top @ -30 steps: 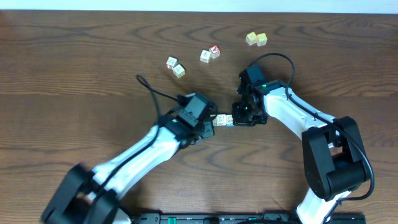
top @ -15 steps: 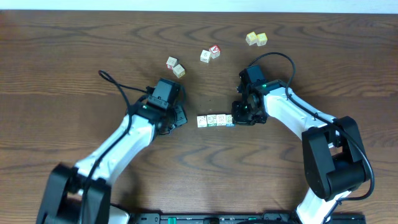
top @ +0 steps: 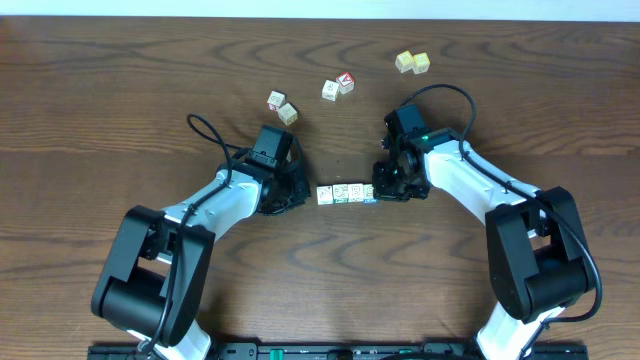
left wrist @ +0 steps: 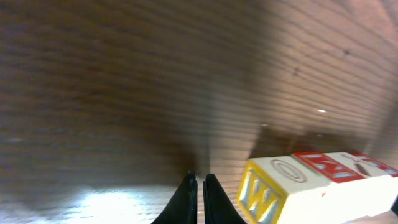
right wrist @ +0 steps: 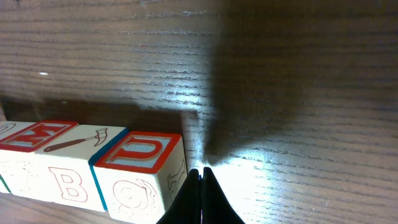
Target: Lift 4 blocks
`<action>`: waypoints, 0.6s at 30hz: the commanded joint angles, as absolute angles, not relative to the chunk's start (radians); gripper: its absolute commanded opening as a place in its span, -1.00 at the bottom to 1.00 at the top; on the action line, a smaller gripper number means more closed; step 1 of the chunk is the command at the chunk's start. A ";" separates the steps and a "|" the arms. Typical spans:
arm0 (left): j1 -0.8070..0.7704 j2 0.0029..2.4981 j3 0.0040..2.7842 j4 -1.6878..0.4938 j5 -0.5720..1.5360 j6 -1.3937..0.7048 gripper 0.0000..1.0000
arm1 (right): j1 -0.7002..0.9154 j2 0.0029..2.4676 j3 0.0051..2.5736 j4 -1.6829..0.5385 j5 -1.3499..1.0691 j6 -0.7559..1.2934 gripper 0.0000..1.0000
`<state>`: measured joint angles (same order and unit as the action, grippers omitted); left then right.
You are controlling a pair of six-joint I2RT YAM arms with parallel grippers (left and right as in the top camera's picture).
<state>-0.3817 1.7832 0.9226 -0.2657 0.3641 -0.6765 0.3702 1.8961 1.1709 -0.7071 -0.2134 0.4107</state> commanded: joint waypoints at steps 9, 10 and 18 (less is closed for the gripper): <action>-0.401 1.797 0.920 -0.219 0.411 -0.662 -0.86 | 0.374 1.891 1.169 -0.702 -0.222 0.422 -0.97; -0.404 1.797 0.920 -0.217 0.411 -0.662 -0.86 | 0.374 1.891 1.169 -0.702 -0.223 0.422 -0.97; -0.425 1.797 0.920 -0.199 0.411 -0.663 -0.85 | 0.374 1.891 1.169 -0.703 -0.223 0.422 -0.98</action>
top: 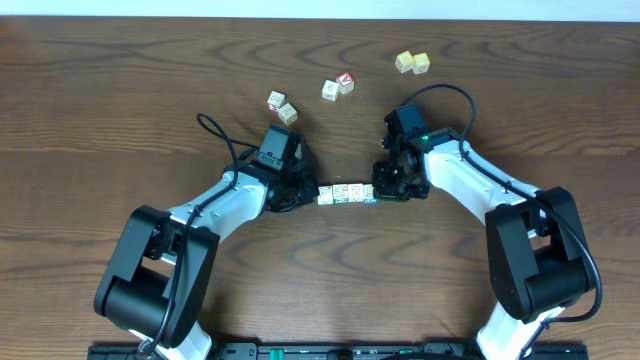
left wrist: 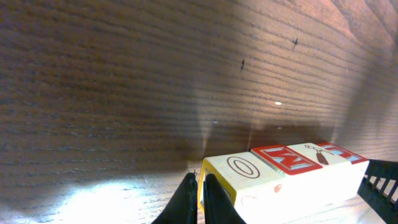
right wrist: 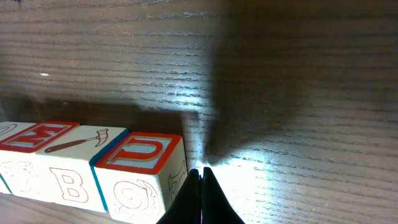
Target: Lift 4 blocks
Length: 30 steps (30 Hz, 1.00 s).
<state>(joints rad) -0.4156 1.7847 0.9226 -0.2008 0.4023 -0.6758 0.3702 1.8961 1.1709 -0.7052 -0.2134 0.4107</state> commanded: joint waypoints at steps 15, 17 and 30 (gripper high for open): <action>-0.434 1.797 0.920 -0.167 0.411 -0.666 -0.85 | 0.374 1.891 1.169 -0.700 -0.233 0.423 -0.97; -0.434 1.797 0.920 -0.167 0.412 -0.666 -0.86 | 0.374 1.891 1.169 -0.697 -0.245 0.423 -0.97; -0.451 1.797 0.920 -0.169 0.435 -0.658 -0.86 | 0.365 1.891 1.169 -0.664 -0.320 0.440 -0.97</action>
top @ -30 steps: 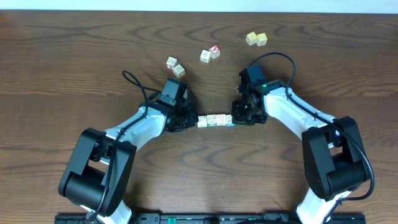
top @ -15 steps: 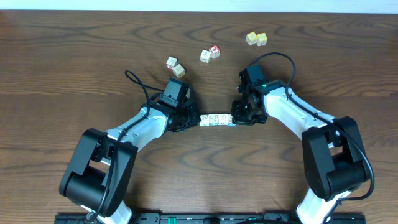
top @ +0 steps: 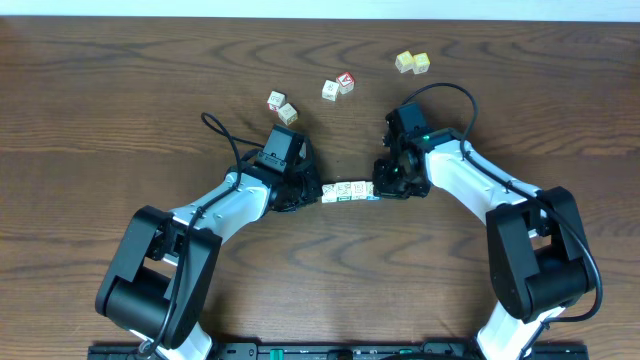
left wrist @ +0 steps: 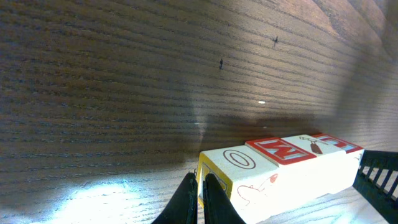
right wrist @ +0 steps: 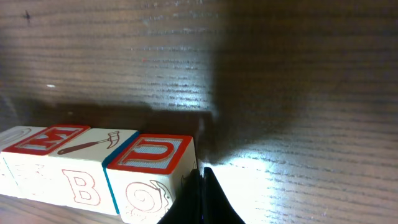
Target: Lift 4 blocks
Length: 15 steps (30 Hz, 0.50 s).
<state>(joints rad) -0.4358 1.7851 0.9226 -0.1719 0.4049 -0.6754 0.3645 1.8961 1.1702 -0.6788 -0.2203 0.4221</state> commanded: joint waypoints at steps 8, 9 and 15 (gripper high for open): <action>-0.451 1.797 0.921 -0.175 0.469 -0.647 -0.85 | 0.342 1.891 1.169 -0.661 -0.366 0.429 -0.98; -0.451 1.797 0.921 -0.176 0.468 -0.647 -0.86 | 0.339 1.891 1.169 -0.660 -0.376 0.428 -0.98; -0.451 1.797 0.922 -0.178 0.469 -0.647 -0.85 | 0.322 1.891 1.169 -0.653 -0.419 0.402 -0.97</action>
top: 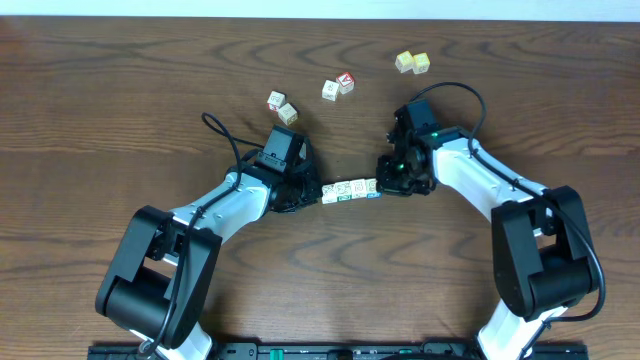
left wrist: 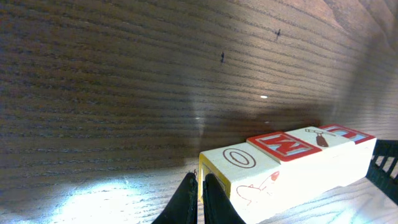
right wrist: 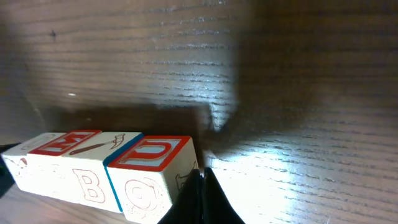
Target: Lift 4 blocks
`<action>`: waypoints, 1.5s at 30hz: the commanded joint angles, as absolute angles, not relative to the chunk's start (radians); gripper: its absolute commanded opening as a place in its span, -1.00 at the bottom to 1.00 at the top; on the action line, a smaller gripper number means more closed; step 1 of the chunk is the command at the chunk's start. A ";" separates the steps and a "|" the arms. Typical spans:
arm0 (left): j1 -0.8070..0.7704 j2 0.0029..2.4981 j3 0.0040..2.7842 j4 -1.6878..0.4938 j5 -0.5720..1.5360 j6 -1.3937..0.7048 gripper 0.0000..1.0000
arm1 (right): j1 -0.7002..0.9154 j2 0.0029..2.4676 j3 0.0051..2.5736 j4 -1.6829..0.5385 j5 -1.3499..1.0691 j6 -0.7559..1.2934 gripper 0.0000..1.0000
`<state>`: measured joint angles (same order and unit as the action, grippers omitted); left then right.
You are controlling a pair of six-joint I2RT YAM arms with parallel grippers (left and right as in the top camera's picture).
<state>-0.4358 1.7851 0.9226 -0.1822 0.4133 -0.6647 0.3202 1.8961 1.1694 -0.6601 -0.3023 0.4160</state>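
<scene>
A row of four letter blocks (top: 348,189) is pinched end to end between my two shut grippers. My left gripper (top: 317,194) presses the yellow-edged O block (left wrist: 239,171); in the left wrist view that gripper (left wrist: 199,182) touches the block's end face. My right gripper (top: 381,186) presses the red-framed U block (right wrist: 152,163), and its tips (right wrist: 200,175) lie against that block's side. Between the two sit the M block (left wrist: 280,143) and the hammer block (right wrist: 99,145). The row's shadow lies apart from it on the wood, so it looks slightly off the table.
Several loose blocks lie in pairs farther back: one pair (top: 282,107) behind my left arm, one (top: 337,86) at the middle, one (top: 412,62) at the back right. The dark wooden table (top: 120,120) extends all round.
My right wrist has shifted a little back and right. In the right wrist view the row now sits lower and more tilted, with its shadow farther from it. Both grippers stay shut against its ends.
At first my right gripper was shut at the U end while my left gripper, shut, stood apart to the left of the row. Then the left tips reached the O end. After that both pressed the row, which shifted slightly back and now looks raised.
</scene>
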 commanded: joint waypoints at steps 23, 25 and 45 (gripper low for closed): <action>-0.450 1.750 0.945 -0.220 0.483 -0.635 -0.86 | 0.322 1.885 1.170 -0.667 -0.454 0.365 -0.97; -0.450 1.744 0.945 -0.225 0.484 -0.635 -0.86 | 0.324 1.877 1.170 -0.665 -0.454 0.366 -0.97; -0.450 1.666 0.945 -0.269 0.490 -0.624 -0.86 | 0.362 1.829 1.170 -0.669 -0.450 0.359 -0.97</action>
